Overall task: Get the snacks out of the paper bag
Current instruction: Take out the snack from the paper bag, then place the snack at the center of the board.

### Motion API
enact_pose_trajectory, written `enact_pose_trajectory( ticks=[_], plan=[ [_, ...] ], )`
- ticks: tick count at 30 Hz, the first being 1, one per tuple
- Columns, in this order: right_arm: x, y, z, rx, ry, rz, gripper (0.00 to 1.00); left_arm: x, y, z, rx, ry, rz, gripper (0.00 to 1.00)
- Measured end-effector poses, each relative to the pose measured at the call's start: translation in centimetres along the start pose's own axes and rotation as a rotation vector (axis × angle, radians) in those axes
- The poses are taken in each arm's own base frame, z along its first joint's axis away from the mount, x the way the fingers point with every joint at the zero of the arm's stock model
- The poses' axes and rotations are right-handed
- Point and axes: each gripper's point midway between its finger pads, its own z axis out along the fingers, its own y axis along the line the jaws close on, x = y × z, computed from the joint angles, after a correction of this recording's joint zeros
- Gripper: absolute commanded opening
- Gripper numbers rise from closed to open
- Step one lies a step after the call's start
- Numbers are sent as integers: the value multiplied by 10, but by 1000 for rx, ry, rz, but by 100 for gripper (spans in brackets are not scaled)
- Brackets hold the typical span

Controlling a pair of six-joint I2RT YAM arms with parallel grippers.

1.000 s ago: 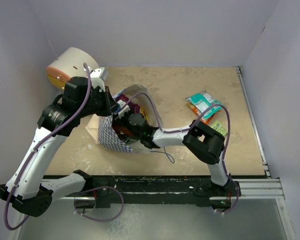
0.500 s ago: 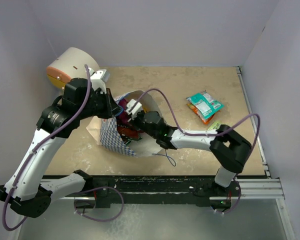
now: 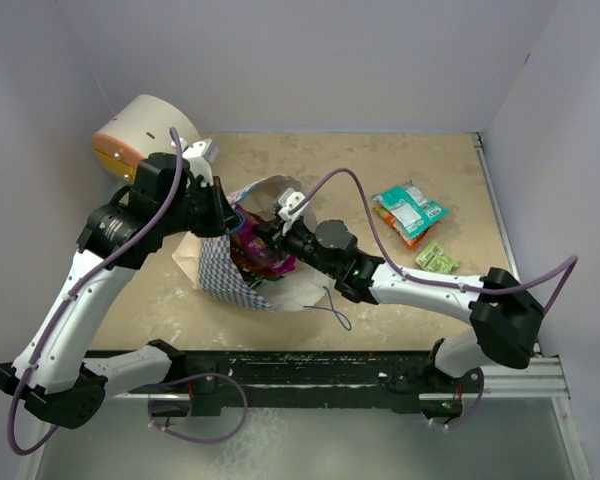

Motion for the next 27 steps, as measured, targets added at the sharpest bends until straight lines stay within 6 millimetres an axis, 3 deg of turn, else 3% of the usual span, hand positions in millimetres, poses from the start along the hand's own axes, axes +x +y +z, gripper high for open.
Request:
enact_pose_trajectory(
  ticks=[3, 7, 13, 18, 22, 27],
  plan=[
    [-7, 3, -5, -3, -2, 53, 0, 2, 2, -1, -20, 19, -23, 0],
    [-33, 8, -22, -16, -32, 119, 0, 9, 6, -2, -48, 45, -60, 0],
    [-94, 6, -74, -6, -116, 176, 0, 14, 12, -1, -71, 47, -89, 0],
    [-117, -3, -108, 40, -108, 175, 0, 13, 15, -2, -85, 29, -91, 0],
    [-131, -22, -126, 144, -84, 165, 0, 10, 18, -1, -100, 14, -82, 0],
    [-143, -62, -141, 368, -37, 97, 0, 7, 22, -6, -113, -13, -57, 0]
  ],
)
